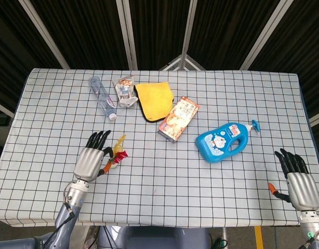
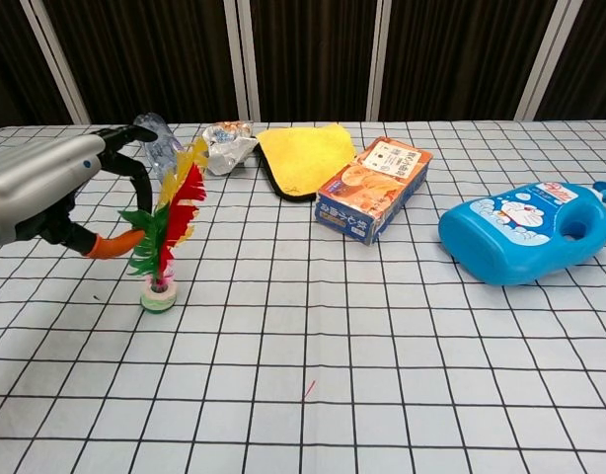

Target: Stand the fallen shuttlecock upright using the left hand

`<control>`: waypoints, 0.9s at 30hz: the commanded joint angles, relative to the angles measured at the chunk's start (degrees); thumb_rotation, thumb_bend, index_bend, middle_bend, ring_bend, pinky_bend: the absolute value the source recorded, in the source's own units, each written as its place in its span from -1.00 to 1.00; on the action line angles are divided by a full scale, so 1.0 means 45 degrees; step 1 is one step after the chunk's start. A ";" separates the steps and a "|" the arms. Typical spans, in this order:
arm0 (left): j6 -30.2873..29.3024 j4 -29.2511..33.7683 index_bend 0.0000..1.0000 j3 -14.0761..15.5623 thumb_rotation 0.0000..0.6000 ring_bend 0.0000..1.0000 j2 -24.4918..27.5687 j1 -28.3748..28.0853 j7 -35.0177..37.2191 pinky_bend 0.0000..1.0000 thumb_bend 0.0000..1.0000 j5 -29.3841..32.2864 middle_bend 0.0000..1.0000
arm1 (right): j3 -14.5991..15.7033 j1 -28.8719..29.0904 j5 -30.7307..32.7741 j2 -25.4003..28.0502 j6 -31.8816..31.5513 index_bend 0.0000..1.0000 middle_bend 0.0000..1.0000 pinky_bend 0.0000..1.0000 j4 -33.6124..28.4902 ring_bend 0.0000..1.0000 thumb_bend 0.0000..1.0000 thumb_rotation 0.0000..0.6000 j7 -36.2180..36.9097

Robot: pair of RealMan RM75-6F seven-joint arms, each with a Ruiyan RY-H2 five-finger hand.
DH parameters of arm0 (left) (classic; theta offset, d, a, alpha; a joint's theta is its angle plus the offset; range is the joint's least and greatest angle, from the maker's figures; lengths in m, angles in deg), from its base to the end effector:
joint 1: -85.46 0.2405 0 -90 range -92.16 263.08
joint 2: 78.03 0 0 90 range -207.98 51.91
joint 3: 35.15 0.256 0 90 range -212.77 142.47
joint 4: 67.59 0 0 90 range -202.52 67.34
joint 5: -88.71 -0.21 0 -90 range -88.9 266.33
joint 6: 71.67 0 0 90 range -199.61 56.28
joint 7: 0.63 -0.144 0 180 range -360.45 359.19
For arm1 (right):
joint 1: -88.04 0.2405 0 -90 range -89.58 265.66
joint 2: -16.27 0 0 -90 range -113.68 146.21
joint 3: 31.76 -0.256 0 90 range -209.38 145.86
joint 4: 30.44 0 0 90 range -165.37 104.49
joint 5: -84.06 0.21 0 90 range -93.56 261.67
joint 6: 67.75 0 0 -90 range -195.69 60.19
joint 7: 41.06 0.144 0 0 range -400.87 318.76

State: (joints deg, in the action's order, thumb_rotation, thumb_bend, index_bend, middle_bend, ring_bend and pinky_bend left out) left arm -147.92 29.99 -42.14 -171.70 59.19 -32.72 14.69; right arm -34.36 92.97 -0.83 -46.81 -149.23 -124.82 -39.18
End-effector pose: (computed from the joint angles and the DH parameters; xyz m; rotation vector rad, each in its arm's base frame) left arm -0.1489 0.2559 -0.0048 -1.6357 -0.8999 -1.0521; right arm -0.3113 -0.1796 0.1536 1.3902 -1.0000 0.8962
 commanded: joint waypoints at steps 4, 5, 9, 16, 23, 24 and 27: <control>-0.0176 0.0511 -0.20 0.0473 1.00 -1.00 0.0570 0.0370 0.0370 -1.00 -0.26 -0.0334 -1.00 | -0.0001 -0.0004 -0.0002 0.0007 -0.0006 -1.00 -1.00 -1.00 -0.0006 -1.00 -0.33 1.00 -0.0001; -0.0207 0.0568 -0.33 0.0549 1.00 -1.00 0.0656 0.0420 0.0423 -1.00 -0.38 -0.0414 -1.00 | -0.0003 -0.0006 0.0000 0.0007 -0.0011 -1.00 -1.00 -1.00 -0.0004 -1.00 -0.33 1.00 -0.0003; -0.0464 0.0852 -0.80 0.0867 1.00 -1.00 0.1083 0.0669 0.0970 -1.00 -0.65 -0.1002 -1.00 | 0.0001 -0.0013 -0.0005 0.0001 -0.0021 -1.00 -1.00 -1.00 0.0004 -1.00 -0.33 1.00 -0.0026; -0.1286 0.1818 -0.94 0.1314 1.00 -1.00 0.2453 0.1219 0.1939 -1.00 -0.70 -0.2222 -1.00 | 0.0019 -0.0017 -0.0018 0.0009 -0.0014 -1.00 -1.00 -1.00 0.0007 -1.00 -0.33 1.00 -0.0095; -0.2708 0.1759 -0.99 0.2432 1.00 -1.00 0.4744 0.2390 0.2816 -1.00 -0.70 -0.3693 -1.00 | 0.0037 -0.0006 -0.0073 -0.0014 -0.0024 -1.00 -1.00 -1.00 0.0031 -1.00 -0.33 1.00 -0.0246; -0.2957 0.1528 -0.99 0.2603 1.00 -1.00 0.4980 0.2598 0.3032 -1.00 -0.70 -0.3868 -1.00 | 0.0033 0.0000 -0.0092 -0.0025 -0.0037 -1.00 -1.00 -1.00 0.0041 -1.00 -0.33 1.00 -0.0286; -0.3774 0.0505 -1.00 0.3111 1.00 -1.00 0.5527 0.3343 0.4033 -1.00 -0.70 -0.4225 -1.00 | 0.0042 0.0004 -0.0111 -0.0067 -0.0044 -1.00 -1.00 -1.00 0.0070 -1.00 -0.33 1.00 -0.0404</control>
State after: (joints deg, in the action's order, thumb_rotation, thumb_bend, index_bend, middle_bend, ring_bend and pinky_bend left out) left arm -162.30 35.60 -30.35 -148.91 71.41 -17.95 -2.53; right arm -34.19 92.98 -1.31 -47.07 -149.42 -124.54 -40.93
